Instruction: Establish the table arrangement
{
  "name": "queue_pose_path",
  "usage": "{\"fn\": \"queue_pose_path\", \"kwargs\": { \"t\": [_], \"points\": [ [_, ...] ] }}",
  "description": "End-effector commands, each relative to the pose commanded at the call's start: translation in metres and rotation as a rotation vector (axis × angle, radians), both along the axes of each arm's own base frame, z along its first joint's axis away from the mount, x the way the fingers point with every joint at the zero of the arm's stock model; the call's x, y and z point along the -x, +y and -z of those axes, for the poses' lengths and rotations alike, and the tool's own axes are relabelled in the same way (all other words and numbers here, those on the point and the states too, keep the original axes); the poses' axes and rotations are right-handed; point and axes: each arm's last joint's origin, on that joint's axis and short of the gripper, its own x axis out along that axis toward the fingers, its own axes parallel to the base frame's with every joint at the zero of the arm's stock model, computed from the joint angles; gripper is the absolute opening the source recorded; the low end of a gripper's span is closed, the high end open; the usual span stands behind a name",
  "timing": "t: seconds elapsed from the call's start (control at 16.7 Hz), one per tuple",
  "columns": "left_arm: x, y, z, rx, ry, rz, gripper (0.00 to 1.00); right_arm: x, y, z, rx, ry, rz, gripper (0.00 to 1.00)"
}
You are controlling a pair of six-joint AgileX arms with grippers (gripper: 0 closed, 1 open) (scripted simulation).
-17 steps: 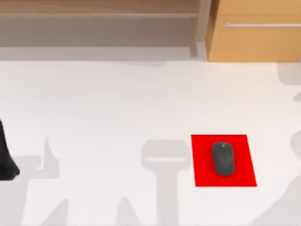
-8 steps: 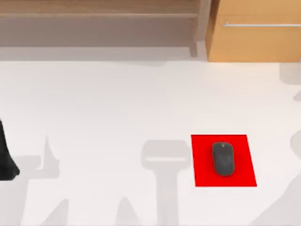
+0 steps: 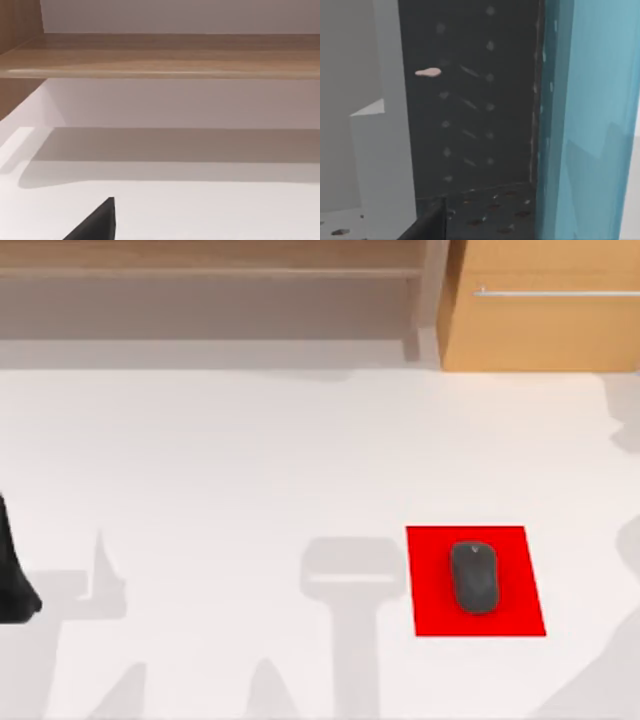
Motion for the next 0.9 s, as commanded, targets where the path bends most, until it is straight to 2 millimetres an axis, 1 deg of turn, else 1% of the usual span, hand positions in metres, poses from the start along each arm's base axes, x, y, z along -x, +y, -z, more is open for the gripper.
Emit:
{"fn": "queue_pose_path", "kwargs": {
  "t": [0.3,0.42,0.72,0.9],
  "points": [
    [0.000,0.000,0.000,0.000,0.000,0.000,1.00,0.001,-0.001,0.000,0.000,0.000,0.004,1.00],
    [0.000,0.000,0.000,0.000,0.000,0.000,1.00,0.006,0.000,-0.003,0.004,-0.008,0.003,1.00],
    [0.000,0.000,0.000,0.000,0.000,0.000,1.00,0.029,0.000,-0.009,0.017,-0.024,0.000,1.00],
    [0.000,0.000,0.000,0.000,0.000,0.000,1.00,0.043,-0.001,-0.004,0.009,-0.012,0.002,1.00]
  ]
}}
